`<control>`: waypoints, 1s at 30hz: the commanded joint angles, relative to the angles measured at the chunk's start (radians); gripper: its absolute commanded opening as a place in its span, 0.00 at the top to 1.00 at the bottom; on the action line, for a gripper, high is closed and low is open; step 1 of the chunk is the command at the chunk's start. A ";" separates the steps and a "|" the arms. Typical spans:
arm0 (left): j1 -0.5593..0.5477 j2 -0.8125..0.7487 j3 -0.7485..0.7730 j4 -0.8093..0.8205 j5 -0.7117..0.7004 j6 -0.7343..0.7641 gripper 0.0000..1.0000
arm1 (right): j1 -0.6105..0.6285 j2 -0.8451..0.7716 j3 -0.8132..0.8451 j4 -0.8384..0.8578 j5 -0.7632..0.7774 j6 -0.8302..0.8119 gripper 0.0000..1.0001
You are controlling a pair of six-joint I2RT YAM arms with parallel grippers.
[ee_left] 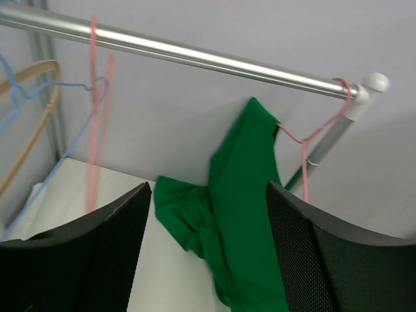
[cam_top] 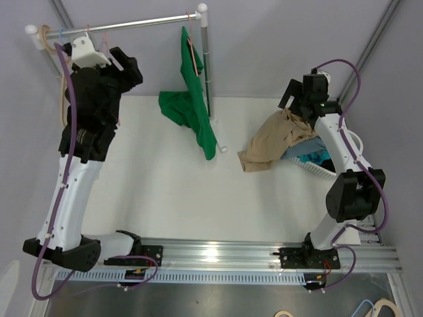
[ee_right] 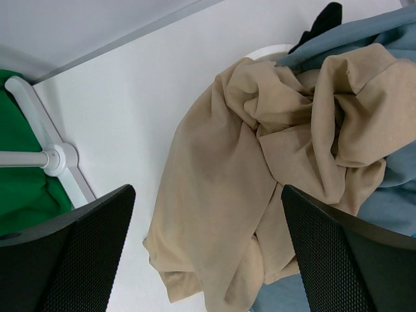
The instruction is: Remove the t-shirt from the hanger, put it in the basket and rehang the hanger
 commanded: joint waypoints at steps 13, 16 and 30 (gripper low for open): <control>-0.169 0.425 0.274 0.109 0.082 -0.031 0.25 | -0.012 -0.101 -0.025 0.035 -0.040 -0.023 0.01; -0.175 0.505 0.372 0.090 0.085 -0.030 0.25 | -0.024 -0.100 -0.026 0.041 -0.048 -0.024 0.01; -0.187 0.722 0.550 0.149 0.128 -0.005 0.25 | -0.052 -0.064 -0.029 0.075 -0.094 -0.021 0.01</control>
